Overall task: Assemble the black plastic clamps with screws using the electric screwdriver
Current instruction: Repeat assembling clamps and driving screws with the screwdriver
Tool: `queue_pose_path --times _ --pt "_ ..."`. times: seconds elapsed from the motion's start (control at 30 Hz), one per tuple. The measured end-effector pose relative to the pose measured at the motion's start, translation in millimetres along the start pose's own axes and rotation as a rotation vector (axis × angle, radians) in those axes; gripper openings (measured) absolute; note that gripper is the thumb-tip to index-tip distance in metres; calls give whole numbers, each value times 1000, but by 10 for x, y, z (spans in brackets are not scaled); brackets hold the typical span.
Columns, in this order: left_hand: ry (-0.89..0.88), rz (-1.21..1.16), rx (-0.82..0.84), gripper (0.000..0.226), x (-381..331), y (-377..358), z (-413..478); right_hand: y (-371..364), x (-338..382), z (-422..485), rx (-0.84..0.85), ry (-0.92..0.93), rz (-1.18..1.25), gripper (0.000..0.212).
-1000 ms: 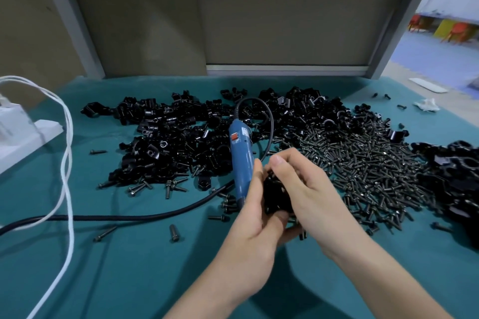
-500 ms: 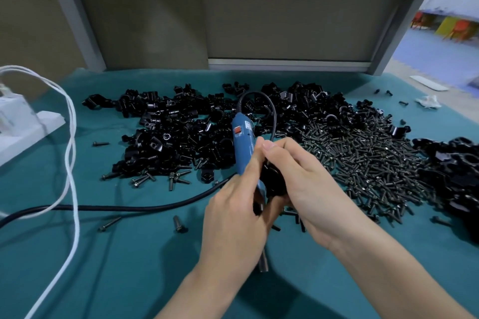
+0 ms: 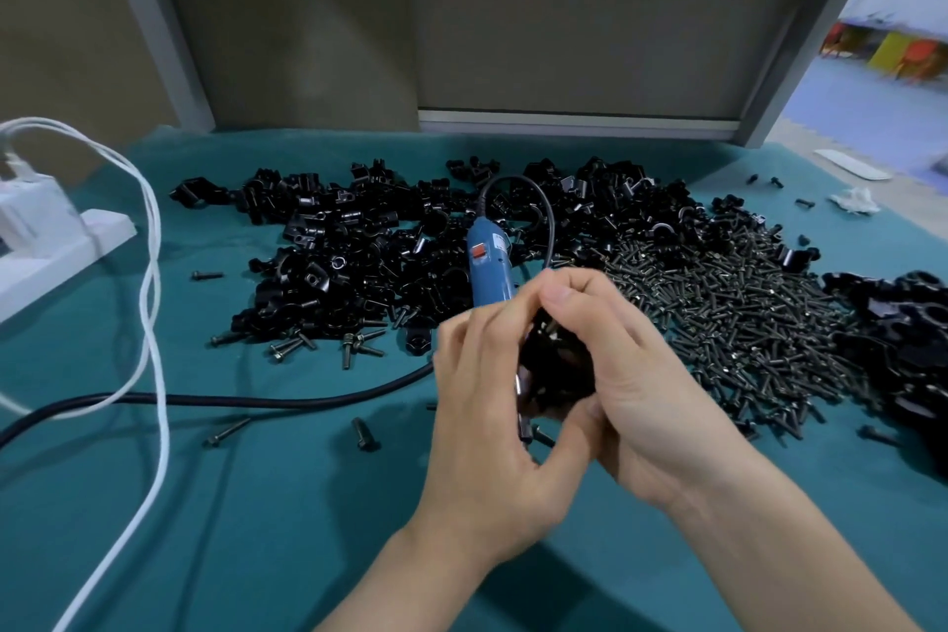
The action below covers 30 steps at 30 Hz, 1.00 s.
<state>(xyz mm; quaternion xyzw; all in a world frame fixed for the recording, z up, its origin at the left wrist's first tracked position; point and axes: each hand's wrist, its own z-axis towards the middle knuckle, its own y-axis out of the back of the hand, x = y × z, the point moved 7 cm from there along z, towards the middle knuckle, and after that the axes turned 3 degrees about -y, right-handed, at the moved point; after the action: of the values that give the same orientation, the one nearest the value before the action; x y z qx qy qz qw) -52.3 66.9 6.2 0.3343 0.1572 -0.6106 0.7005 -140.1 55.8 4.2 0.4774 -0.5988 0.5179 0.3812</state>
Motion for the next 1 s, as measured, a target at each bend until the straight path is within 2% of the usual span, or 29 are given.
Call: queue_pose_path --times 0.07,0.17,0.23,0.37,0.43,0.5,0.67,0.8,0.87,0.93,1.0 --pt "-49 -97 -7 58 -13 44 5 -88 -83 -31 92 -120 107 52" --pt "35 -322 -29 55 29 63 2 -162 -98 -74 169 -213 220 41" --pt "78 -265 -84 52 34 75 -14 -190 -139 -73 186 -266 298 31" --pt "214 -173 -182 46 80 88 -49 -278 -229 -67 209 -332 441 34" --pt "169 -21 -195 39 36 115 -29 -358 -199 -77 281 -296 406 19" --pt "113 62 -194 35 -24 132 -4 -409 -159 -90 325 -265 342 19" --pt "47 6 -189 31 -47 173 29 -431 -120 -109 357 -233 237 25" --pt "125 -168 -172 28 -21 189 64 -294 5 -43 226 -61 -95 33" --pt "102 -196 -161 27 -55 197 89 -234 81 -20 186 3 -206 41" --pt "78 -196 -140 21 -64 200 116 -199 114 -12 195 13 -218 45" --pt "41 -158 -125 20 -76 207 134 -193 112 -24 216 -4 -161 40"
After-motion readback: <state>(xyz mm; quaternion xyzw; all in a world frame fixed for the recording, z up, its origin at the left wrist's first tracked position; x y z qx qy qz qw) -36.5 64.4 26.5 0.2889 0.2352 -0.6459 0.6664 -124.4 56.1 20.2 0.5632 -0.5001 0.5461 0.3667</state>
